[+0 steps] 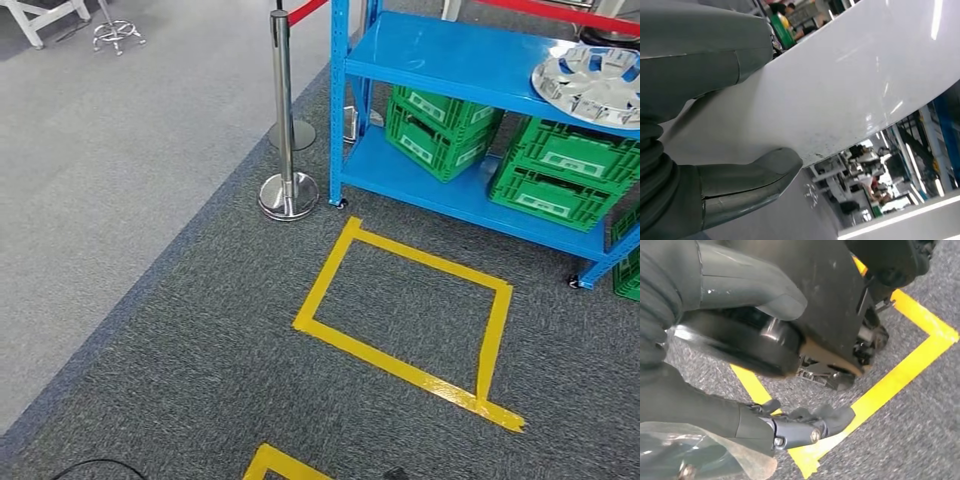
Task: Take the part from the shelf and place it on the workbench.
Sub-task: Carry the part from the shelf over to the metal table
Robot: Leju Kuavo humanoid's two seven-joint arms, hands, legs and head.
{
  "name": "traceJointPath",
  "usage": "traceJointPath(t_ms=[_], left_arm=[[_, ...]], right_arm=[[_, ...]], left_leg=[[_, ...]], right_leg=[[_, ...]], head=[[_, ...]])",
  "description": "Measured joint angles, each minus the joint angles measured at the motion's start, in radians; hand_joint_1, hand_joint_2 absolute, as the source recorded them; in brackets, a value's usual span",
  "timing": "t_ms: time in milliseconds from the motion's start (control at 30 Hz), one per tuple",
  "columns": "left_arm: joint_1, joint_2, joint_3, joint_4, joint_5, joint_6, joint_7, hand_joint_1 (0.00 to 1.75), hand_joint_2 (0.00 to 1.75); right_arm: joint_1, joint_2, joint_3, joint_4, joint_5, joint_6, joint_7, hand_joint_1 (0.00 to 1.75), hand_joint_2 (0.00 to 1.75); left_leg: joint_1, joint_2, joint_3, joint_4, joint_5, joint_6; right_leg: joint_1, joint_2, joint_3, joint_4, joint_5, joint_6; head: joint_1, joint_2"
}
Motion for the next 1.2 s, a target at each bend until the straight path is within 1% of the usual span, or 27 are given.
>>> traceJointPath(t_ms=[67, 100, 133, 167, 200, 267, 333, 400, 433, 467, 533, 567, 600, 633, 667, 700, 767, 800, 833, 900, 933, 1000, 1033, 1100, 1133, 1167, 1200], left_arm=[[-0.005, -0.007, 0.009, 0.0, -0.007, 0.0, 0.001, 1.75, 1.75], [-0.006, -0.01, 0.013, 0.0, -0.013, 0.001, 0.002, 1.75, 1.75], [-0.007, -0.014, 0.018, 0.0, -0.021, 0.004, 0.004, 1.75, 1.75], [-0.008, -0.017, 0.023, 0.0, -0.028, 0.007, 0.005, 1.75, 1.75], [-0.009, -0.019, 0.028, 0.0, -0.034, 0.01, 0.006, 1.75, 1.75], [-0.015, -0.024, 0.035, 0.0, -0.039, 0.014, 0.007, 1.75, 1.75], [-0.019, -0.028, 0.038, 0.0, -0.038, 0.019, 0.008, 1.75, 1.75], [-0.02, -0.033, 0.043, 0.0, -0.035, 0.032, 0.011, 1.75, 1.75], [-0.021, -0.035, 0.045, 0.0, -0.032, 0.041, 0.013, 1.75, 1.75], [-0.022, -0.036, 0.047, 0.0, -0.027, 0.051, 0.017, 1.75, 1.75], [-0.025, -0.04, 0.048, 0.0, -0.02, 0.076, 0.025, 1.75, 1.75], [-0.026, -0.042, 0.048, 0.0, -0.017, 0.088, 0.029, 1.75, 1.75], [-0.026, -0.044, 0.048, 0.0, -0.014, 0.099, 0.03, 1.75, 1.75], [-0.026, -0.045, 0.049, 0.0, -0.01, 0.11, 0.031, 1.75, 1.75], [-0.026, -0.045, 0.048, 0.0, -0.005, 0.12, 0.032, 1.75, 1.75], [-0.026, -0.046, 0.048, 0.0, 0.0, 0.128, 0.032, 1.75, 1.75], [-0.027, -0.047, 0.047, 0.0, 0.004, 0.138, 0.033, 1.75, 1.75], [-0.028, -0.047, 0.046, 0.0, 0.004, 0.14, 0.032, 1.75, 1.75], [-0.027, -0.048, 0.045, -0.001, 0.004, 0.14, 0.03, 1.75, 1.75], [-0.025, -0.048, 0.044, -0.003, 0.002, 0.13, 0.022, 1.75, 1.75], [-0.023, -0.046, 0.044, -0.006, 0.0, 0.122, 0.015, 1.75, 1.75], [-0.022, -0.043, 0.041, -0.012, -0.004, 0.105, 0.004, 1.75, 1.75], [-0.023, -0.042, 0.038, -0.015, -0.004, 0.099, 0.001, 1.75, 1.75], [-0.021, -0.041, 0.033, -0.02, -0.004, 0.09, -0.001, 1.75, 1.75], [-0.019, -0.039, 0.032, -0.022, -0.009, 0.085, -0.001, 1.75, 1.75], [-0.018, -0.038, 0.03, -0.024, -0.016, 0.081, -0.001, 1.75, 1.75], [-0.016, -0.036, 0.028, -0.026, -0.023, 0.077, -0.002, 1.75, 1.75]], right_arm=[[0.004, 0.0, 0.0, 0.0, 0.0, 0.0, 0.001, 0.0, 1.75], [0.005, 0.0, 0.0, 0.0, -0.001, -0.001, 0.001, 0.0, 1.75], [0.005, 0.0, 0.0, 0.0, -0.001, -0.001, 0.002, 0.0, 1.75], [0.004, 0.0, 0.0, 0.0, -0.001, -0.001, 0.002, 0.0, 1.75], [0.002, 0.0, 0.0, 0.0, -0.002, -0.001, 0.002, 0.0, 1.75], [0.0, 0.001, 0.0, 0.0, -0.001, -0.001, 0.002, 0.0, 1.75], [-0.001, 0.001, 0.0, 0.0, -0.001, -0.001, 0.002, 0.0, 1.75], [-0.002, 0.001, 0.0, 0.0, -0.001, -0.001, 0.003, 0.0, 1.75], [-0.003, 0.001, 0.0, 0.0, -0.001, -0.001, 0.003, 0.0, 1.75], [-0.004, 0.001, 0.0, 0.0, -0.001, -0.001, 0.003, 0.0, 1.75], [-0.002, 0.001, 0.0, 0.0, -0.002, -0.001, 0.003, 0.0, 1.75], [-0.001, 0.001, 0.0, 0.0, -0.002, -0.001, 0.004, 0.0, 1.75], [0.001, 0.001, 0.0, 0.0, -0.002, -0.002, 0.005, 0.0, 1.75], [0.001, 0.001, 0.0, 0.0, -0.002, -0.002, 0.006, 0.0, 1.75], [0.001, 0.001, 0.0, 0.0, -0.002, -0.003, 0.007, 0.0, 1.75], [-0.001, 0.001, 0.0, 0.0, -0.001, -0.004, 0.008, 0.0, 1.75], [-0.002, 0.001, 0.0, 0.0, -0.001, -0.006, 0.011, 0.0, 1.75], [-0.002, 0.001, 0.0, 0.0, 0.0, -0.006, 0.012, 0.0, 1.75], [-0.002, 0.001, 0.0, 0.0, 0.0, -0.007, 0.014, 0.0, 1.75], [-0.003, 0.001, 0.0, 0.0, 0.0, -0.007, 0.015, 0.0, 1.75], [-0.004, 0.001, 0.0, 0.0, 0.0, -0.007, 0.015, 0.0, 1.75], [-0.004, 0.001, 0.0, 0.0, 0.002, -0.007, 0.015, 0.0, 1.75], [-0.003, 0.001, 0.0, 0.0, 0.003, -0.006, 0.016, 0.0, 1.75], [-0.002, 0.001, 0.0, 0.0, 0.004, -0.006, 0.016, 0.0, 1.75], [-0.001, 0.001, 0.0, 0.0, 0.005, -0.006, 0.017, 0.0, 1.75], [-0.002, 0.001, 0.0, 0.0, 0.006, -0.006, 0.017, 0.0, 1.75], [-0.003, 0.001, 0.0, 0.0, 0.006, -0.006, 0.017, 0.0, 1.75]], left_leg=[[0.002, 0.032, -0.053, 0.134, -0.068, -0.008], [0.003, 0.038, -0.068, 0.179, -0.083, -0.011], [0.004, 0.041, -0.066, 0.189, -0.079, -0.012], [0.004, 0.045, -0.044, 0.157, -0.057, -0.012], [0.004, 0.057, -0.006, 0.092, -0.024, -0.01], [-0.003, 0.103, 0.066, -0.041, 0.018, 0.002], [-0.01, 0.125, 0.085, -0.09, 0.024, 0.019], [-0.011, 0.104, 0.078, -0.094, 0.03, 0.034], [-0.009, 0.095, 0.076, -0.097, 0.034, 0.041], [-0.006, 0.085, 0.074, -0.1, 0.038, 0.048], [-0.004, 0.065, 0.07, -0.103, 0.044, 0.058], [-0.004, 0.053, 0.066, -0.102, 0.046, 0.06], [-0.004, 0.041, 0.064, -0.102, 0.048, 0.061], [-0.004, 0.028, 0.063, -0.102, 0.049, 0.061], [-0.004, 0.014, 0.063, -0.101, 0.05, 0.06], [-0.004, 0.0, 0.064, -0.1, 0.051, 0.058], [-0.004, -0.026, 0.061, -0.094, 0.053, 0.053], [-0.005, -0.037, 0.056, -0.09, 0.054, 0.048], [-0.005, -0.048, 0.049, -0.088, 0.057, 0.041], [-0.002, -0.067, 0.037, -0.086, 0.064, 0.027], [-0.002, -0.059, 0.032, -0.081, 0.061, 0.021], [-0.003, -0.013, 0.007, -0.023, 0.023, 0.011], [-0.004, 0.014, -0.018, 0.037, -0.012, 0.007], [-0.001, 0.036, -0.072, 0.17, -0.072, 0.001], [0.0, 0.039, -0.083, 0.203, -0.079, 0.0], [0.001, 0.041, -0.074, 0.195, -0.068, 0.0], [0.001, 0.048, -0.046, 0.147, -0.041, 0.002]], right_leg=[[0.002, -0.031, -0.004, 0.003, 0.0, -0.002], [0.003, -0.047, -0.005, 0.004, -0.001, -0.002], [0.004, -0.062, -0.005, 0.005, -0.002, -0.002], [0.005, -0.075, -0.004, 0.006, -0.003, -0.002], [0.005, -0.087, -0.002, 0.006, -0.005, 0.0], [0.01, -0.107, 0.0, 0.009, -0.01, 0.005], [0.016, -0.125, 0.001, 0.011, -0.013, 0.013], [0.016, -0.137, 0.001, 0.012, -0.016, 0.021], [0.015, -0.122, -0.003, 0.019, -0.024, 0.026], [0.013, -0.095, -0.014, 0.043, -0.043, 0.032], [0.008, -0.035, -0.065, 0.157, -0.109, 0.038], [0.007, -0.021, -0.1, 0.232, -0.142, 0.038], [0.006, -0.017, -0.129, 0.291, -0.16, 0.039], [0.006, -0.016, -0.143, 0.316, -0.157, 0.038], [0.006, -0.014, -0.136, 0.298, -0.133, 0.038], [0.004, -0.006, -0.111, 0.24, -0.093, 0.037], [-0.001, 0.035, -0.049, 0.096, -0.027, 0.033], [-0.003, 0.053, -0.03, 0.05, -0.014, 0.032], [-0.004, 0.063, -0.023, 0.029, -0.014, 0.031], [-0.002, 0.047, -0.019, 0.025, -0.013, 0.023], [-0.002, 0.035, -0.017, 0.024, -0.009, 0.017], [-0.003, 0.008, -0.015, 0.02, -0.003, 0.006], [-0.002, -0.007, -0.015, 0.02, -0.003, 0.003], [0.001, -0.038, -0.018, 0.021, -0.004, 0.001], [0.002, -0.053, -0.021, 0.021, -0.005, 0.0], [0.002, -0.068, -0.023, 0.021, -0.006, 0.001], [0.002, -0.081, -0.025, 0.021, -0.008, 0.001]], head=[[-0.003, 0.0], [-0.003, 0.0], [-0.003, 0.0], [-0.003, 0.0], [-0.003, 0.0], [-0.003, 0.0], [-0.002, 0.0], [-0.002, 0.0], [-0.002, 0.0], [0.0, 0.0], [0.004, 0.0], [0.004, 0.0], [0.004, 0.0], [0.004, 0.0], [0.004, 0.0], [0.004, 0.0], [0.004, 0.0], [0.004, 0.0], [0.004, 0.0], [0.004, 0.0], [0.003, 0.0], [-0.001, 0.0], [-0.003, 0.0], [-0.004, 0.0], [-0.004, 0.0], [-0.004, 0.0], [-0.004, 0.0]])
